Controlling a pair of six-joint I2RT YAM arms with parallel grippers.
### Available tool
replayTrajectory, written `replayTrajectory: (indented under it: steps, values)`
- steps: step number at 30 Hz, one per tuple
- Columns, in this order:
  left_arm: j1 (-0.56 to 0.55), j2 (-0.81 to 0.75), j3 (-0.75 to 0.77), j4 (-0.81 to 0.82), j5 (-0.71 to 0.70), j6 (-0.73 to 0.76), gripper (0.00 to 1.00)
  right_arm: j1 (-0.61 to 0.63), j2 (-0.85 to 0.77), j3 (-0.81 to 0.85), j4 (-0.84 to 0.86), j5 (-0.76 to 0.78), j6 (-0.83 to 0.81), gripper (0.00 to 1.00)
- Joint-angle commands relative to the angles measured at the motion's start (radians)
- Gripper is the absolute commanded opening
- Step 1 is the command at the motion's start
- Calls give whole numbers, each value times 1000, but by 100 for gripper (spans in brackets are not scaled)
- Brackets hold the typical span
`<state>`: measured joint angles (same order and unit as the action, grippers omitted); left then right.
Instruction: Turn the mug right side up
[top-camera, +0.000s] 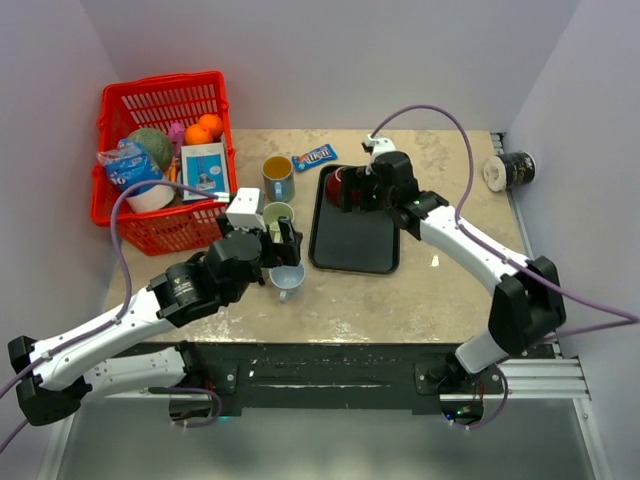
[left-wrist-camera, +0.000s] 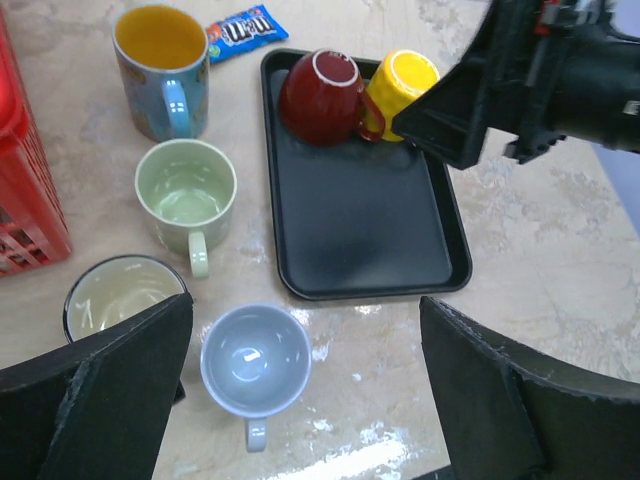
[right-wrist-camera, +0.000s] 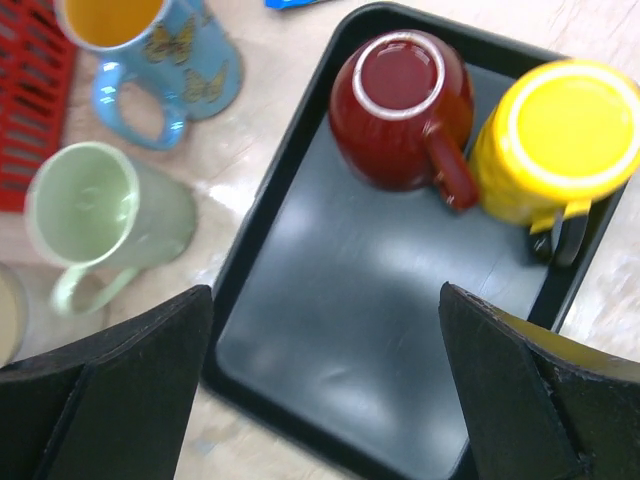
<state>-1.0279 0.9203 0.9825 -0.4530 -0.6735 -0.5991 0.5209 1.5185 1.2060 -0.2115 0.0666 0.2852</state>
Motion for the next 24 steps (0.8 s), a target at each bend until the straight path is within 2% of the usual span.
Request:
replayTrajectory:
  steps: [1,3,9,14,24]
  values:
    - [28,41,56,85,-12,79,99,-36,136,110,60,49,-165,96]
    - [51,71,58,97,58,84,99,-62,204,141,67,0,-199,93]
    - [215,126,45,151,294,74,99,-130,327,199,100,-126,-279,91]
    - [229,159,57,201,328,130,99,-142,411,269,95,-212,-362,91]
    - [249,207,85,201,353,165,99,-144,538,352,84,-228,-394,90]
